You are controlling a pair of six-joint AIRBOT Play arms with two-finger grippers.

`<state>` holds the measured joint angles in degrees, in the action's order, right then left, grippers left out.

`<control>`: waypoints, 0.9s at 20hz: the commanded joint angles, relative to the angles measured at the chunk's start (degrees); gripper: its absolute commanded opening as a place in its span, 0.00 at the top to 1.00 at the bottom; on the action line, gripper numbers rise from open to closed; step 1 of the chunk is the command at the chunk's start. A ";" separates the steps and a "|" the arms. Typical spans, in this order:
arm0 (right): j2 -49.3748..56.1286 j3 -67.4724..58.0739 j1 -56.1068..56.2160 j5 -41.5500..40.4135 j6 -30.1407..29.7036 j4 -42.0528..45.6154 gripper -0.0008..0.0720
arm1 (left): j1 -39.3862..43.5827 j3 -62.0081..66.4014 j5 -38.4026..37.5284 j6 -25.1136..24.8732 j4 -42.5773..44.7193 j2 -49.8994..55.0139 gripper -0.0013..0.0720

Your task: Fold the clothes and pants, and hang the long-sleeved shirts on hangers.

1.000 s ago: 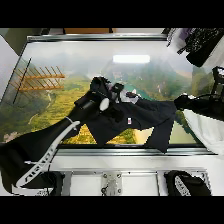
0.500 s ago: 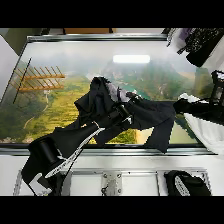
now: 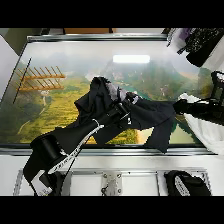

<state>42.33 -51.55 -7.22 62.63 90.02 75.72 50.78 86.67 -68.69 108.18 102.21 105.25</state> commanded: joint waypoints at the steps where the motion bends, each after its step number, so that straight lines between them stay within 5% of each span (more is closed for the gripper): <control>1: -0.02 0.02 0.04 0.02 0.04 -0.02 0.09 | 0.52 -0.02 -0.28 0.96 -1.62 0.04 0.15; 8: -0.04 0.02 0.04 0.02 0.04 -0.04 0.09 | 0.98 -0.02 -0.22 0.96 -2.80 0.04 0.15; 9: -0.02 0.02 0.04 0.04 0.04 -0.04 0.09 | 0.57 -0.02 -0.35 1.27 -2.84 0.04 0.29; 10: -0.02 0.02 0.04 0.04 0.04 -0.04 0.09 | 0.28 -0.02 -0.48 1.29 -2.89 0.04 0.55; 12: -0.02 0.02 0.04 0.28 0.04 -0.02 0.09 | -0.46 -0.02 -1.31 1.33 -2.89 0.04 0.59; 13: -0.02 0.07 0.04 0.76 0.02 0.00 0.09 | -0.74 0.00 -1.42 1.31 -2.86 0.00 0.93; 18: 0.02 1.70 1.05 2.21 0.02 0.02 0.10 | -1.70 0.02 -1.25 1.31 -3.48 -5.09 0.96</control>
<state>42.33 -50.78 -6.92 63.81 90.04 75.72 49.47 86.67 -70.06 109.54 98.98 102.94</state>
